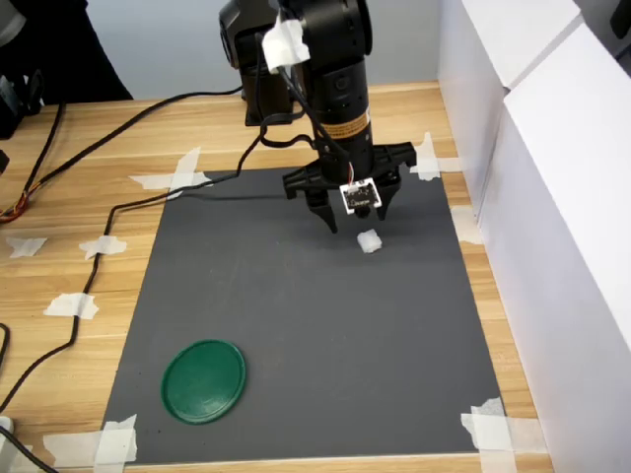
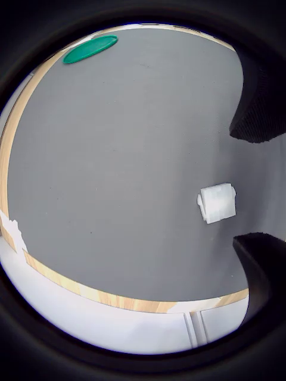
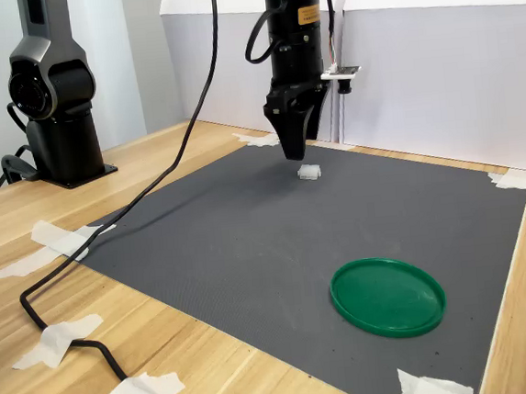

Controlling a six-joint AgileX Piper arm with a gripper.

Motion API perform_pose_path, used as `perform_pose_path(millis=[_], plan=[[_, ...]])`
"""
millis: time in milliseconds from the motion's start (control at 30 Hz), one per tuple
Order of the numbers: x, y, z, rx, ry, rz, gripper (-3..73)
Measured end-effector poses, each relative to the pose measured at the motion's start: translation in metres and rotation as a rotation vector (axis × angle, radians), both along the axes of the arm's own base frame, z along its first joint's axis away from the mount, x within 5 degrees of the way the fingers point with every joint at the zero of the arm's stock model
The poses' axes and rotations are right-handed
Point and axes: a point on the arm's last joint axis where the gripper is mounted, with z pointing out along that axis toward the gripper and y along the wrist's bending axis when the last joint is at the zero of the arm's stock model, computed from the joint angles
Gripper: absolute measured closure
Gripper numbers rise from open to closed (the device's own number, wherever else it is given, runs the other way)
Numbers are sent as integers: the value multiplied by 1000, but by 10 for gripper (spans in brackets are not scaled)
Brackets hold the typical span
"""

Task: Grasp a white terminal and put it on the green lid.

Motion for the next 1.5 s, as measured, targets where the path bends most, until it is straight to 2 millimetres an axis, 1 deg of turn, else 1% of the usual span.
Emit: perform_pose_path(millis=[200,367,533,867,967,1033,1133,1400,1500], plan=[[3,3,-11,10,22,-15,49],[4,7,-18,-10,31,7,49],[4,13,-20,-13,9,30,49],[9,14,-34,-43,18,44,49],[9,14,-36,-46,23,44,63],[9,14,-36,-45,24,44,86],[9,14,-37,-49,25,46,148],[10,14,-38,-48,25,45,406],[10,14,-38,-48,26,44,417]])
